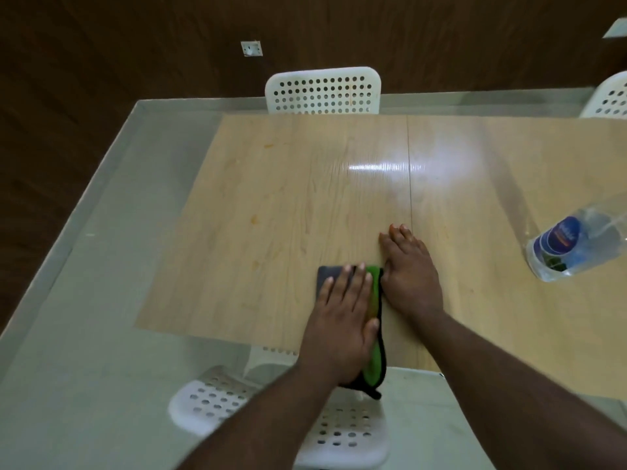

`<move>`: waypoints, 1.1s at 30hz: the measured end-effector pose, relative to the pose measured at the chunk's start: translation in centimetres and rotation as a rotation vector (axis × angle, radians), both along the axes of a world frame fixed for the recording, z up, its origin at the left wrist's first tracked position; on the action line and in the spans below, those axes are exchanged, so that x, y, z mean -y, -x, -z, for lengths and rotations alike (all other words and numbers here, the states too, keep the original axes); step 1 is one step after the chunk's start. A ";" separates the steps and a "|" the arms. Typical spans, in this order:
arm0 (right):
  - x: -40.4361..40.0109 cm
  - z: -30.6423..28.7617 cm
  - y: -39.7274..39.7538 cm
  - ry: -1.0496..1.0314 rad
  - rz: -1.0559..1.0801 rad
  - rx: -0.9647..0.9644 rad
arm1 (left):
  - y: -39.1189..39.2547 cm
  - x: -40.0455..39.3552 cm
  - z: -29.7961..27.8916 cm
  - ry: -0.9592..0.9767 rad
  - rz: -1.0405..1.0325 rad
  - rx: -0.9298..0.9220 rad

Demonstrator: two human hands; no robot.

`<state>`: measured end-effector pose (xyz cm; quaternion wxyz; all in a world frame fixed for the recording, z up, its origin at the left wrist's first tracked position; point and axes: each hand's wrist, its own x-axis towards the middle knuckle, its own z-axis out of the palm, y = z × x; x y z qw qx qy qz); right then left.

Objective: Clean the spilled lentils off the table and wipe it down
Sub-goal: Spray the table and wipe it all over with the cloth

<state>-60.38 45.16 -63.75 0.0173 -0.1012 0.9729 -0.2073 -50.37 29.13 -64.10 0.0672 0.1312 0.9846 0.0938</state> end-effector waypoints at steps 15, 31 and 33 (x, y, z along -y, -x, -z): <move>0.1 1.2 -0.2 -0.031 0.016 -0.015 | 13.8 1.0 0.9 0.068 -0.175 -0.054; 0.2 1.0 -0.9 -0.090 -0.655 -0.035 | -1.4 -4.5 0.6 -0.080 -1.171 -0.077; 0.1 1.3 -0.7 -0.091 -0.684 -0.057 | -0.3 -2.1 0.8 -0.093 -1.310 -0.092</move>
